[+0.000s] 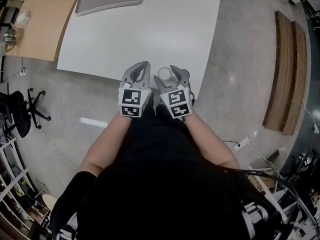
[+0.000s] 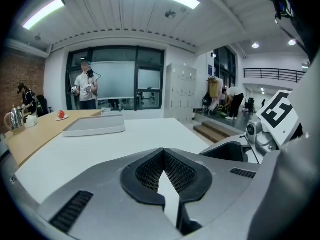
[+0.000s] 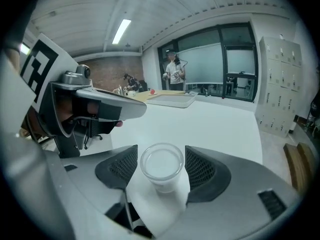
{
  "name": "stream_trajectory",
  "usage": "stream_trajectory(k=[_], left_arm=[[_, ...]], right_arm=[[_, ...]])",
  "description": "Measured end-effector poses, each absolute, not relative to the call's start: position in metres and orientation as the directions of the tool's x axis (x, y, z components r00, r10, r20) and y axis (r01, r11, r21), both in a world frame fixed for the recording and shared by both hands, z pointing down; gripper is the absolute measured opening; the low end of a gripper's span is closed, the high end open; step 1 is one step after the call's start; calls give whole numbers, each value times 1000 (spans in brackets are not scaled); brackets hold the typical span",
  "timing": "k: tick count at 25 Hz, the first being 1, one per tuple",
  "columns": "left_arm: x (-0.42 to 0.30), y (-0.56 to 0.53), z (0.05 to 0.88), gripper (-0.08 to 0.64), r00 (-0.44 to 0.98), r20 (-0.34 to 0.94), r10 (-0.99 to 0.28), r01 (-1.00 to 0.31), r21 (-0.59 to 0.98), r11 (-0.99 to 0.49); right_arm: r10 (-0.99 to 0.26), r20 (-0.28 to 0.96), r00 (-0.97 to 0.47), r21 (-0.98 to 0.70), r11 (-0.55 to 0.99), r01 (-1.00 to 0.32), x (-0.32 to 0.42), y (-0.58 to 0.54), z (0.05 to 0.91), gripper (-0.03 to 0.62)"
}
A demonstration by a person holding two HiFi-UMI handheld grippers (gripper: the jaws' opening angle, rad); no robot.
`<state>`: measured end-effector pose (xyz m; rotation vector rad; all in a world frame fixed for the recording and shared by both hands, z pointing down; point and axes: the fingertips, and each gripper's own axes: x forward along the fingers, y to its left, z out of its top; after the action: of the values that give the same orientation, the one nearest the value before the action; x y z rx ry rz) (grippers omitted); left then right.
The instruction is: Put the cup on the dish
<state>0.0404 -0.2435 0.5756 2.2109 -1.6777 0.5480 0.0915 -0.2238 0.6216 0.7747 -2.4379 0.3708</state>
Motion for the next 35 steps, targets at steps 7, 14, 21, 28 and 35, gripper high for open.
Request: stream_trajectory(k=[7, 14, 21, 28, 35], left_arm=[[24, -240, 589, 8, 237, 501, -832, -965, 25, -260], [11, -235, 593, 8, 226, 504, -834, -970, 34, -242], [0, -240, 587, 6, 249, 493, -834, -964, 43, -262], [-13, -254, 581, 8, 280, 483, -829, -956, 61, -287], [-33, -281, 540, 8, 293, 411, -864, -952, 37, -305]], right_arm=[[-441, 619, -650, -79, 788, -610, 83, -228, 652, 245], [-495, 610, -618, 3, 782, -624, 81, -233, 649, 245], [-496, 629, -599, 4, 772, -635, 76, -237, 651, 245], [-532, 591, -606, -26, 738, -674, 64, -255, 619, 244], [-561, 519, -645, -33, 741, -671, 36, -284, 556, 245]])
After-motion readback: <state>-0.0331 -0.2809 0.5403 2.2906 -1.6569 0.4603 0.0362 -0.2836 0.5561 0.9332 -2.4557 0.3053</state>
